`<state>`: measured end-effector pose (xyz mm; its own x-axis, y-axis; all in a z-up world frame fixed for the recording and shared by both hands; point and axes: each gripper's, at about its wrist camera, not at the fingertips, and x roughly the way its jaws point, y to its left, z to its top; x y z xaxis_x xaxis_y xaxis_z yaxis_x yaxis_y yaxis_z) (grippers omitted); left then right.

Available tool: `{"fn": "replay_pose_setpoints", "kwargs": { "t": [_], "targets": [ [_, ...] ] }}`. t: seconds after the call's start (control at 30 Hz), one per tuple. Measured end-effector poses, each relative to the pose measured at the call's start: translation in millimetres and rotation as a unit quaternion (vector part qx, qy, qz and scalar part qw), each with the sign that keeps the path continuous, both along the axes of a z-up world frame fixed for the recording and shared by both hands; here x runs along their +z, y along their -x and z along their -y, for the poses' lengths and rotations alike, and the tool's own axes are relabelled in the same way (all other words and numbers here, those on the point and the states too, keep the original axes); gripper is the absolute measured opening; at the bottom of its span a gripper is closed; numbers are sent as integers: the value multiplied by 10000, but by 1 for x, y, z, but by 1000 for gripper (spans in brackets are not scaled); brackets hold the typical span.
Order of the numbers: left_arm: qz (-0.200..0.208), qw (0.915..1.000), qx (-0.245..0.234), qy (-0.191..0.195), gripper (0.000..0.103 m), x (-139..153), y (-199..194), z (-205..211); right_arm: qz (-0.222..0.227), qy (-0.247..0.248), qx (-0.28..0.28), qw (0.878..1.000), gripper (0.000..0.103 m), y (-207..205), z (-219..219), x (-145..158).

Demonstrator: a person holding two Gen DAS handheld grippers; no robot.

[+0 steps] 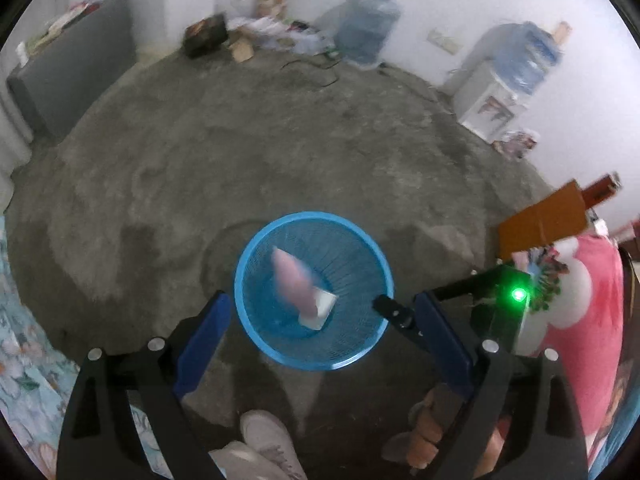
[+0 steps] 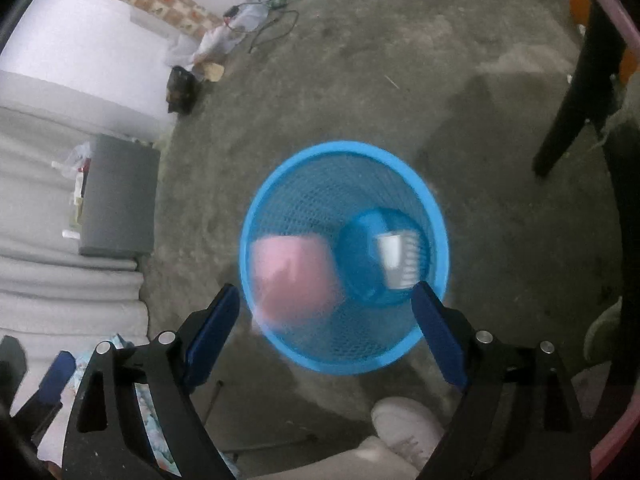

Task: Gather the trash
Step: 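Carry the sponge and cup over the blue wastebasket and open both tools, then grasp the green snack bag with the left tool while the right tool grasps the red wrapper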

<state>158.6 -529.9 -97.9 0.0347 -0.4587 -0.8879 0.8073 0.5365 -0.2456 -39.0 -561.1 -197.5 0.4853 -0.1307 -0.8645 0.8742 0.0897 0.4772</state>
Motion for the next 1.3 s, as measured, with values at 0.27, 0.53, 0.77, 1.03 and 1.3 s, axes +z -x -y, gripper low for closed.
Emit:
{"fn": "replay_pose_setpoints", "kwargs": {
  "t": [0.27, 0.53, 0.77, 1.03, 1.3],
  "targets": [
    [161, 9956, -27, 921, 91, 70, -5, -65, -383, 1321, 656, 9883, 91, -35, -32, 48],
    [264, 9878, 640, 1396, 91, 157, -24, -207, -1210, 3301, 1438, 9250, 95, -75, -102, 141],
    [1211, 9560, 1661, 2093, 97, 234, -13, -388, -1307, 4386, 2384, 8566, 95, -95, -166, 174],
    [1776, 9171, 2873, 2120, 97, 232, 43, -555, 616, 3915, 3527, 8477, 95, -90, -224, 207],
    [1200, 9159, 3266, 1999, 97, 167, 96, -623, 1481, 2069, 5087, 8225, 94, -104, -290, 200]
  ]
}}
